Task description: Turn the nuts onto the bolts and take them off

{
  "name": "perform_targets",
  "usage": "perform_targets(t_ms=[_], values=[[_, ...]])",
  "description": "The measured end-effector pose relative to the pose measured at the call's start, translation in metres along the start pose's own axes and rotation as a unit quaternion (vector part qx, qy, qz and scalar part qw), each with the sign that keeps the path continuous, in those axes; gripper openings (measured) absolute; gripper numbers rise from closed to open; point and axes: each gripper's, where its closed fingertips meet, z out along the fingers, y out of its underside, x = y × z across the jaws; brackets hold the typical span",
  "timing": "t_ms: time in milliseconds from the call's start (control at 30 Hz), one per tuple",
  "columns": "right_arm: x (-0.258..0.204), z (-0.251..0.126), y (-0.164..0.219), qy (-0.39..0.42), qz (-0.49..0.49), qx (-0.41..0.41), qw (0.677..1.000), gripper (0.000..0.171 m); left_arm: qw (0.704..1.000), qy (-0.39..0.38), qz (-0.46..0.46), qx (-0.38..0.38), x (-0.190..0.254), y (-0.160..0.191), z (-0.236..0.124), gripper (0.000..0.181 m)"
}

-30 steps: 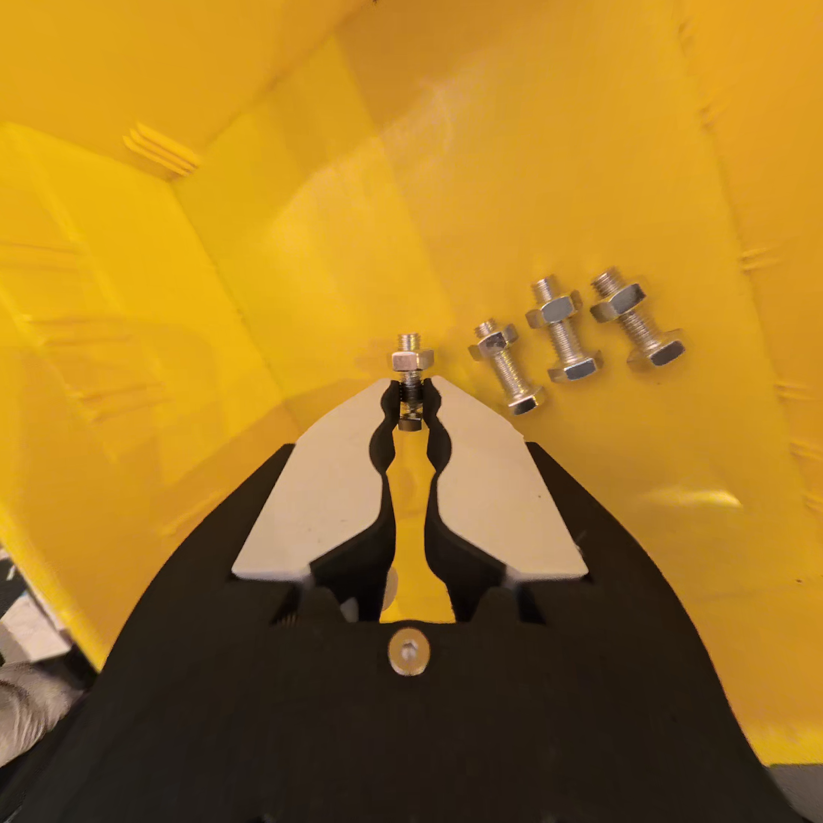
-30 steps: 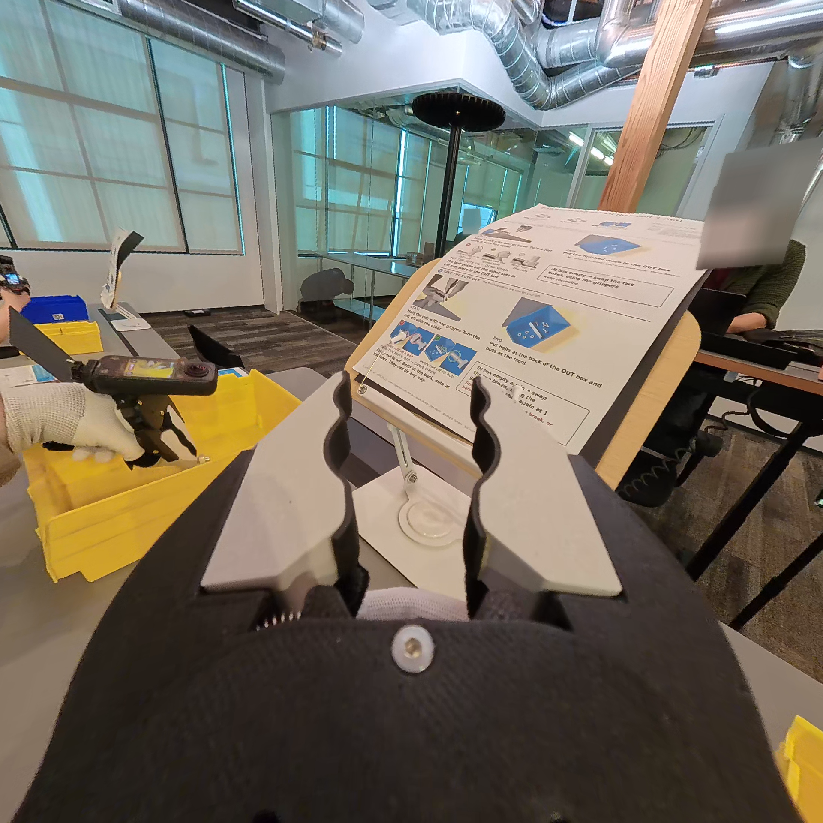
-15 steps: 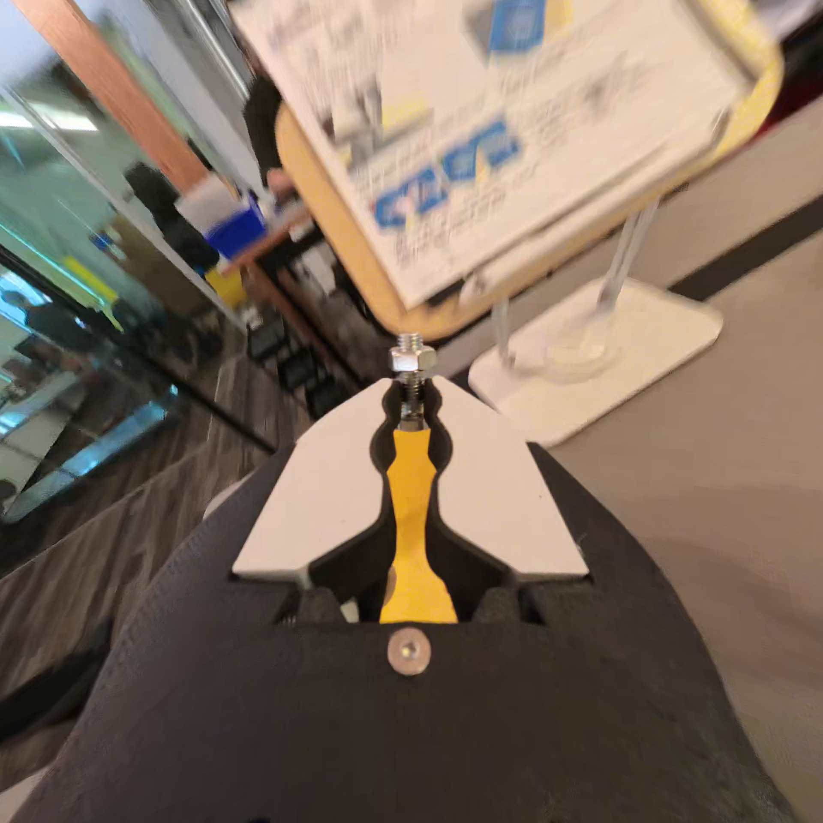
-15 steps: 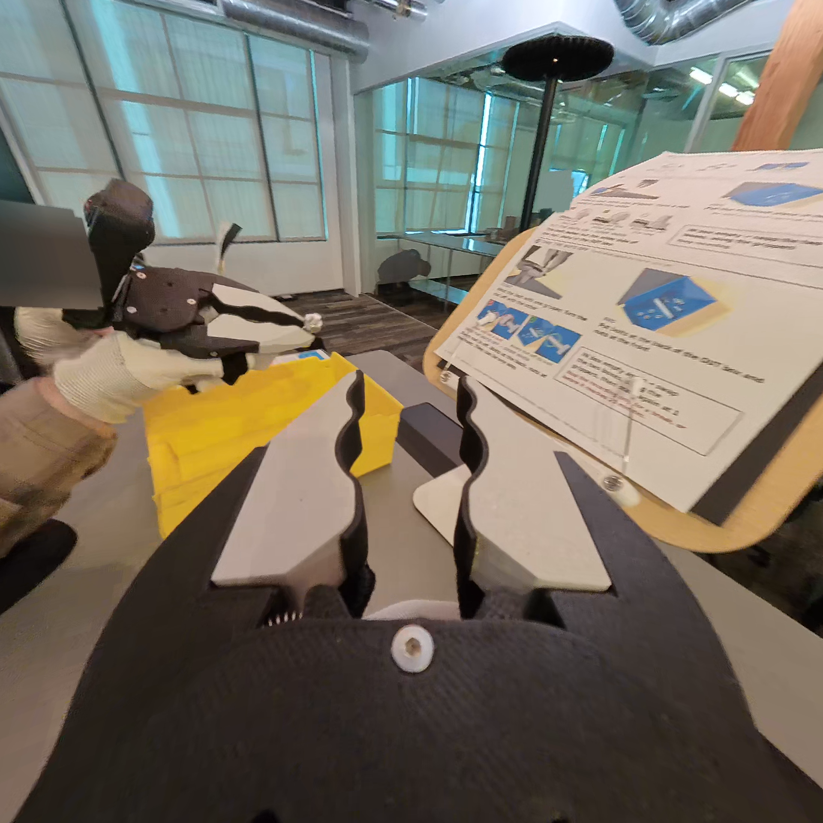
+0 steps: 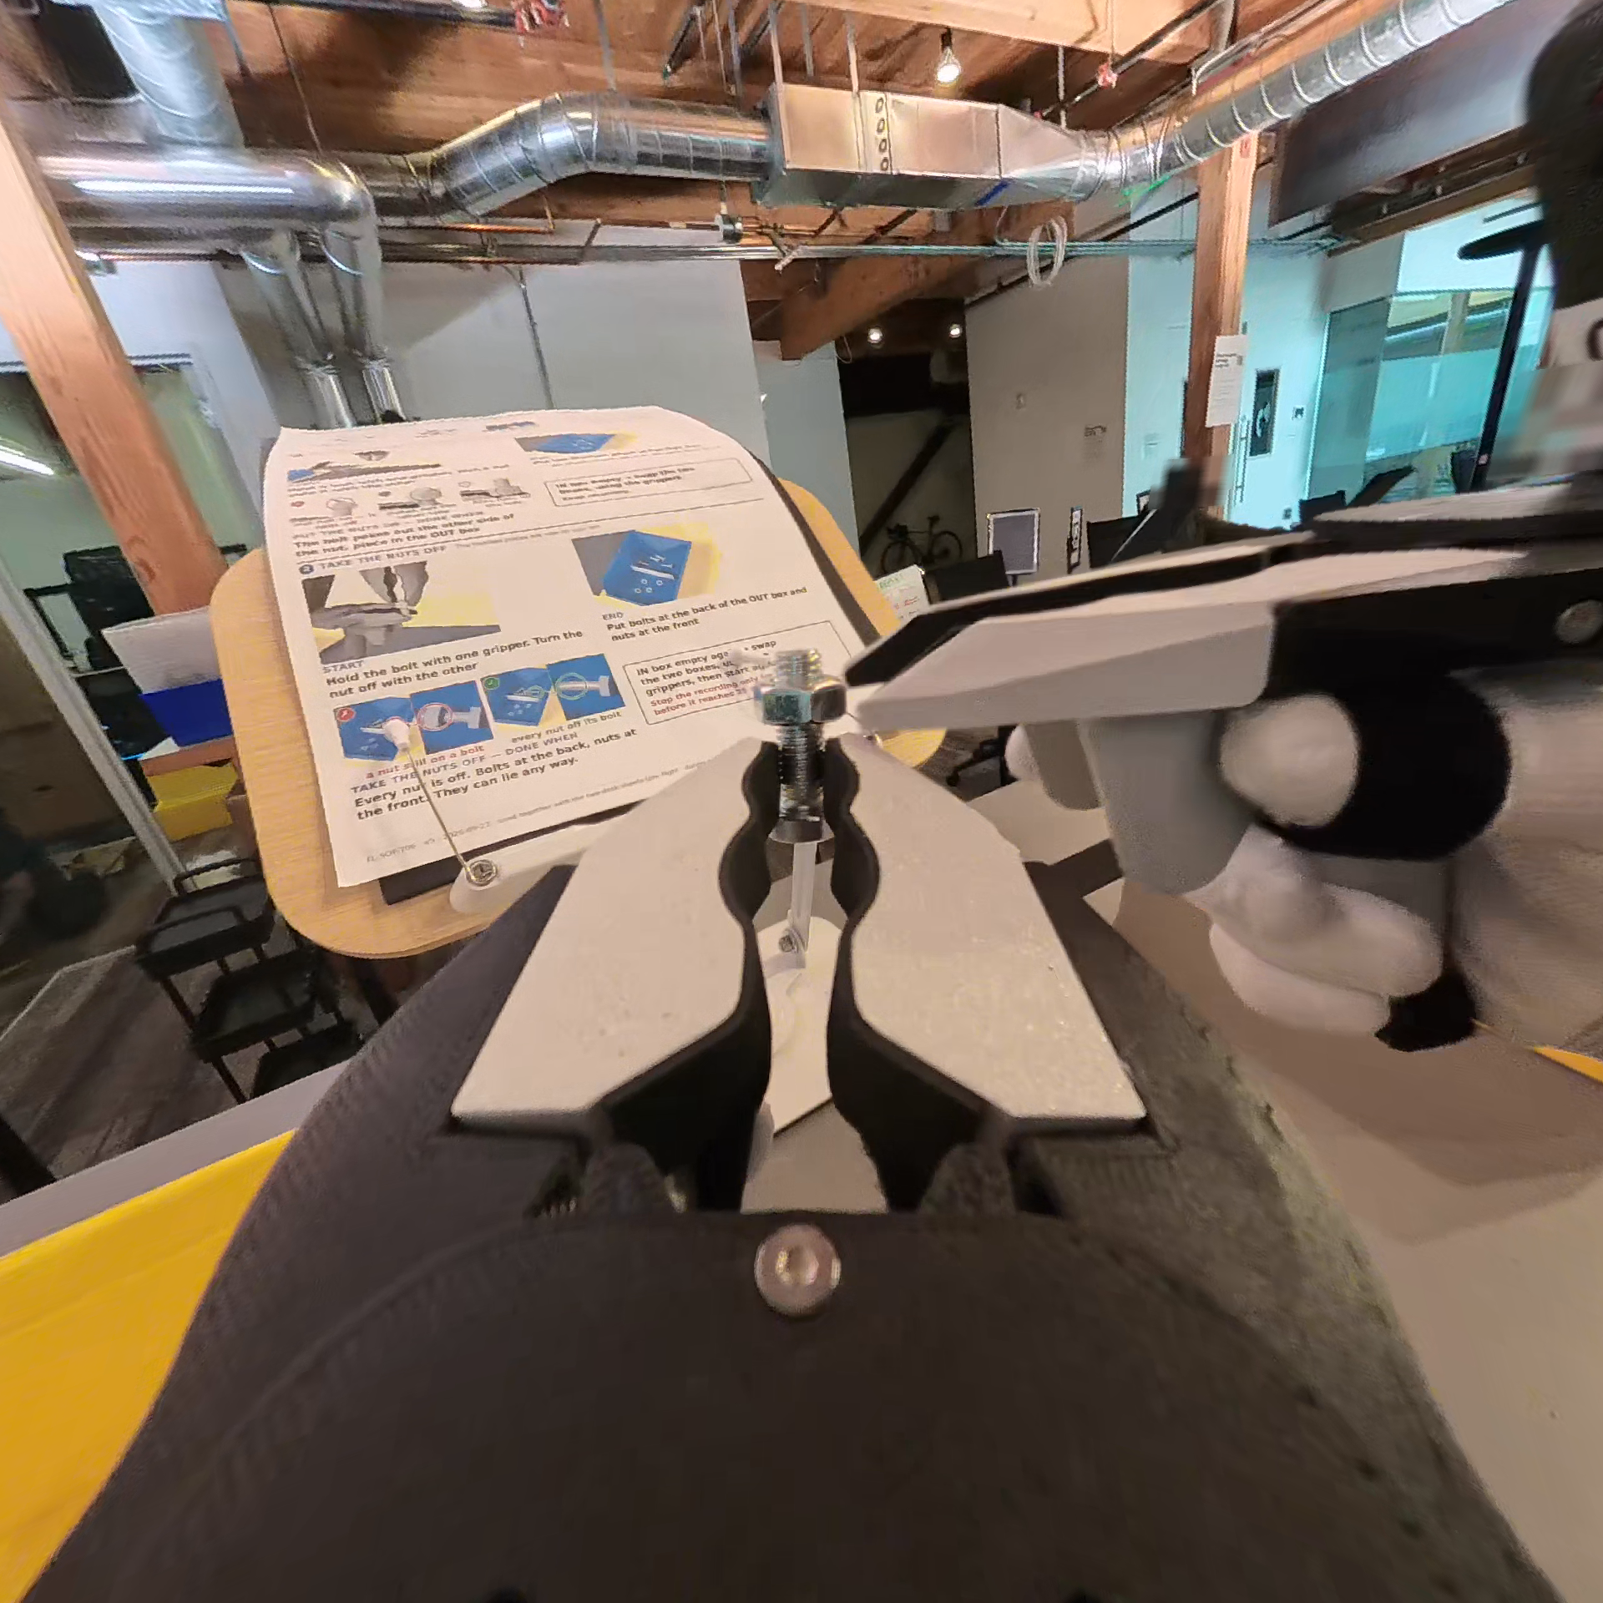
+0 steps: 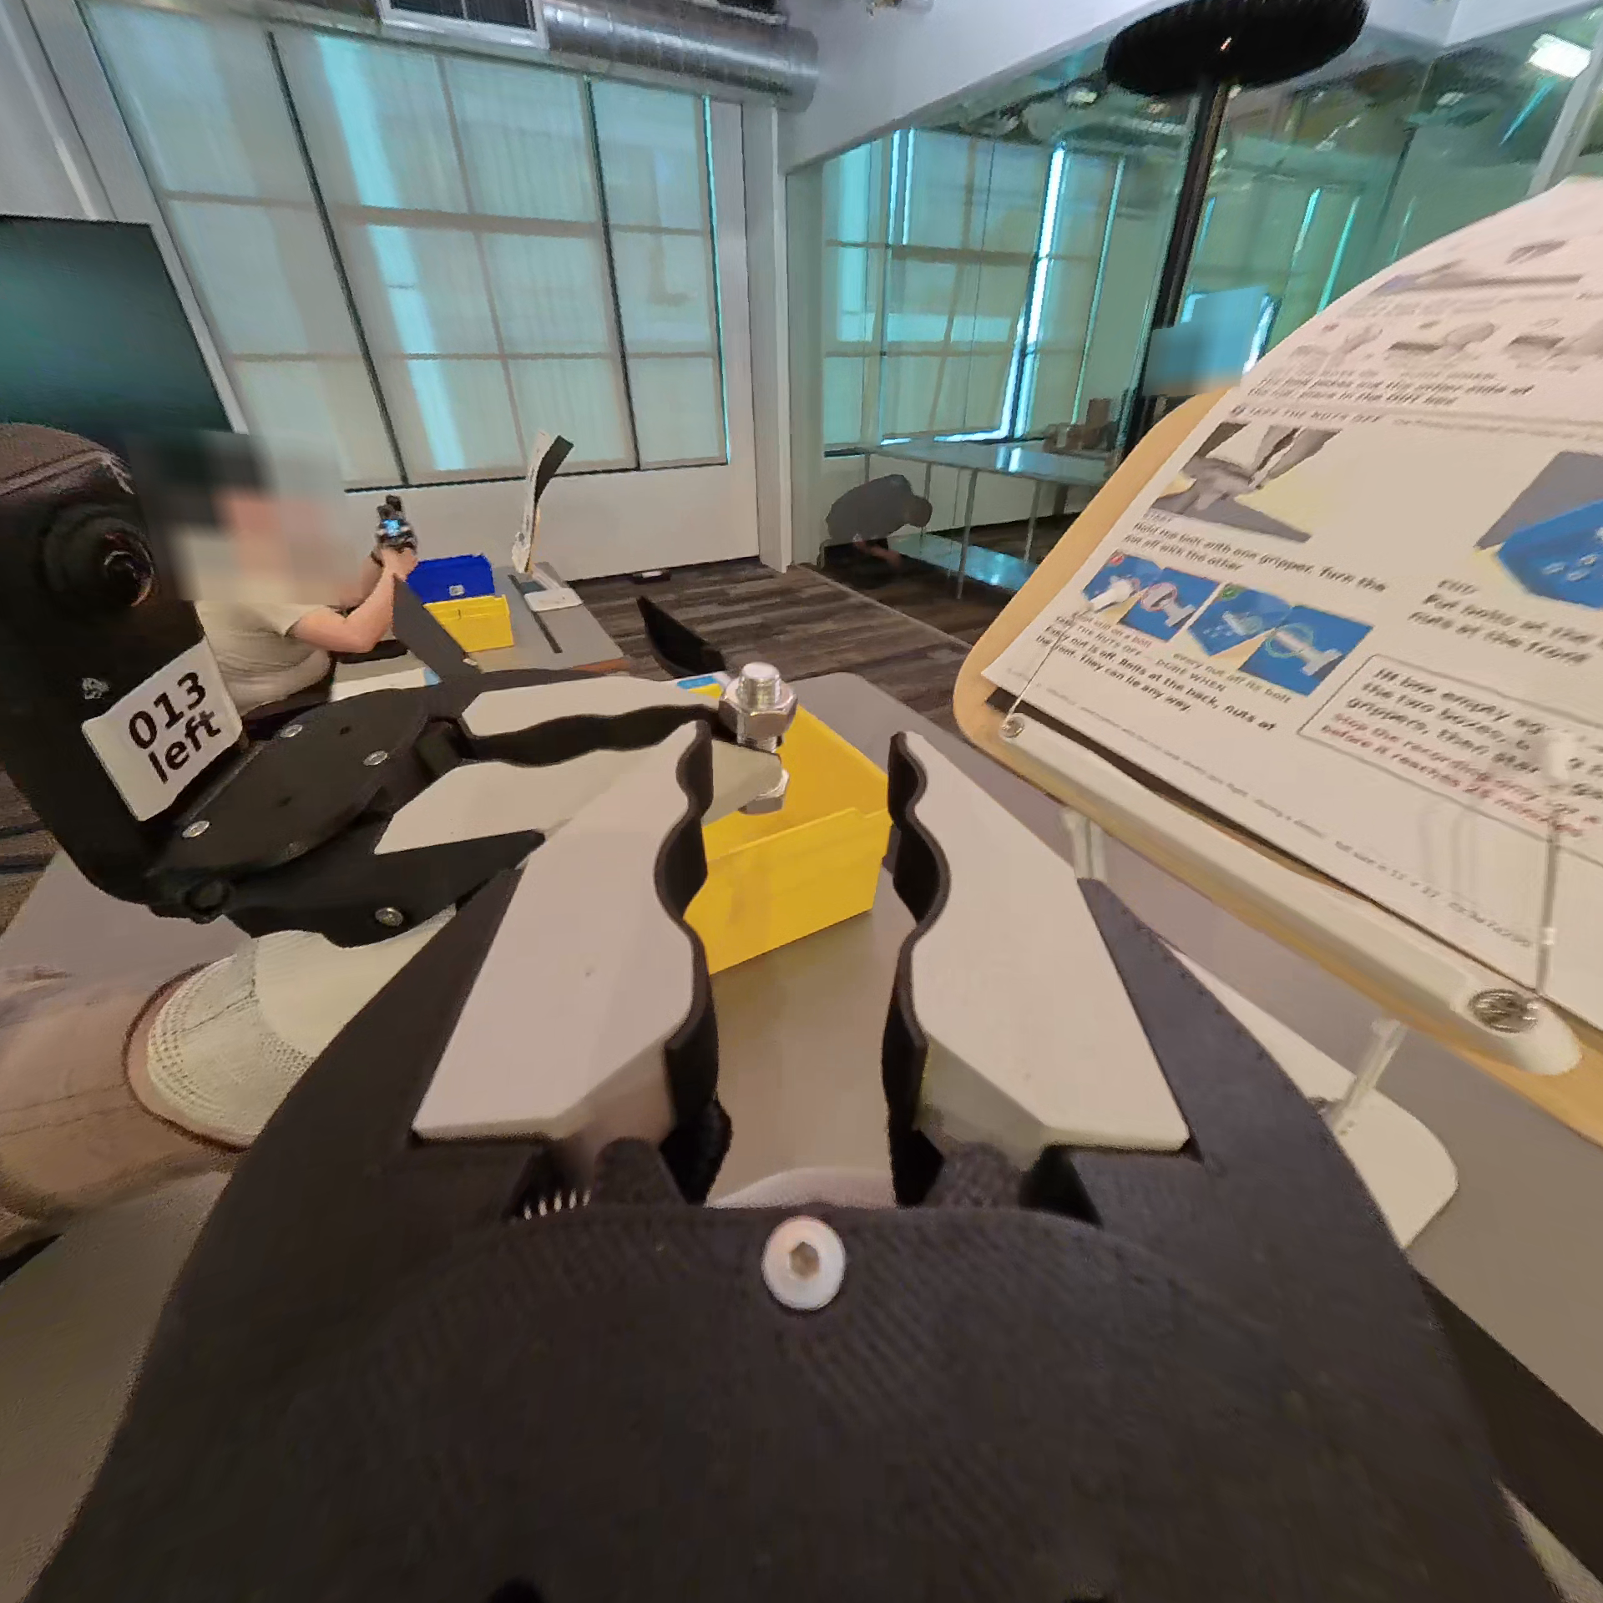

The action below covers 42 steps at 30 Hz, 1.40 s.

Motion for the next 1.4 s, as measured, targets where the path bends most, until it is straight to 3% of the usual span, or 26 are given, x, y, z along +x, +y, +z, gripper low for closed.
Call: perform_targets(t_ms=[133, 233, 500, 533, 667, 867, 1000, 1200, 1400], values=[[-0.005, 0.006, 0.006, -0.011, 0.009, -0.004, 1.000, 0.032, 1.000, 0.005, 0.028, -0.008, 0.007, 0.006, 0.001, 0.010], [-0.007, 0.007, 0.011, -0.015, 0.011, -0.012, 1.000, 0.017, 0.999, -0.006, 0.041, -0.011, 0.009, 0.009, 0.001, 0.010], [-0.008, 0.003, 0.008, -0.037, 0.013, 0.002, 0.999, 0.016, 0.999, 0.003, 0.048, -0.004, 0.012, 0.004, 0.001, 0.010], [-0.007, 0.001, 0.007, -0.039, 0.017, 0.003, 0.999, 0.016, 0.999, 0.011, 0.048, -0.004, 0.013, 0.003, 0.001, 0.019], [0.000, -0.013, -0.001, -0.053, 0.028, 0.003, 0.998, 0.016, 0.995, 0.090, 0.015, -0.034, 0.021, 0.002, 0.000, 0.050], [-0.024, -0.038, -0.004, -0.161, 0.033, -0.027, 0.986, 0.016, 0.954, 0.274, -0.058, -0.108, 0.050, 0.012, -0.018, 0.053], [-0.041, -0.038, -0.001, -0.213, 0.040, -0.028, 0.976, 0.015, 0.927, 0.347, -0.090, -0.111, 0.068, 0.012, -0.030, 0.043], [-0.058, -0.035, 0.005, -0.249, 0.036, -0.037, 0.967, 0.015, 0.911, 0.385, -0.096, -0.111, 0.079, 0.011, -0.038, 0.017], [-0.058, -0.035, 0.007, -0.250, 0.032, -0.041, 0.967, 0.015, 0.912, 0.381, -0.092, -0.117, 0.079, 0.014, -0.038, 0.015]])
